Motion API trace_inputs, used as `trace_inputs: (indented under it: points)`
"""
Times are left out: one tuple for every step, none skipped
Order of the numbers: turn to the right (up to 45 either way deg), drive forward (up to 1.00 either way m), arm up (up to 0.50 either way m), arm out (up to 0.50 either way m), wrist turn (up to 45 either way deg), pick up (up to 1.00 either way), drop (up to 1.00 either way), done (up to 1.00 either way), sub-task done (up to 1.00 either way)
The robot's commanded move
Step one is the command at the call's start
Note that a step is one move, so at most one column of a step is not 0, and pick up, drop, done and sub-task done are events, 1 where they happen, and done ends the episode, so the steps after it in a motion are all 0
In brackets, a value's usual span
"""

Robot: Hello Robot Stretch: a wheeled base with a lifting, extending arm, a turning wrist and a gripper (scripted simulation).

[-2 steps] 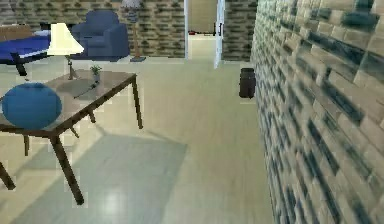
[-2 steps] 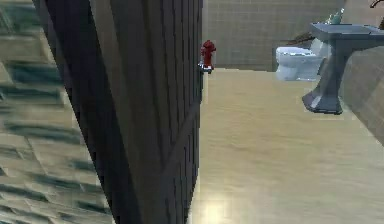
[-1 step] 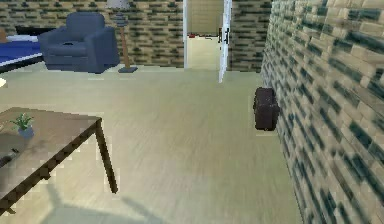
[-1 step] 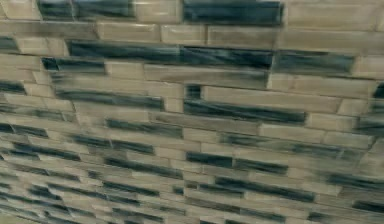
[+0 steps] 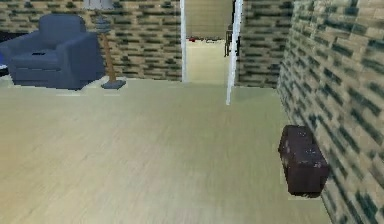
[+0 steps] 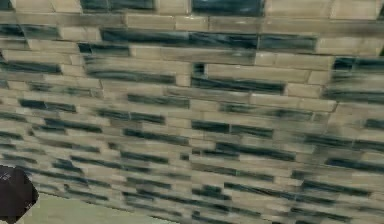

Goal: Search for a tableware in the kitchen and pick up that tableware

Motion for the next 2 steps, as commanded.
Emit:
trace_inputs:
  points:
    - [3.0,0.00,0.00,0.00,0.0,0.00,0.00,0.00,0.00]
    - [9.0,0.00,0.00,0.00,0.0,0.00,0.00,0.00,0.00]
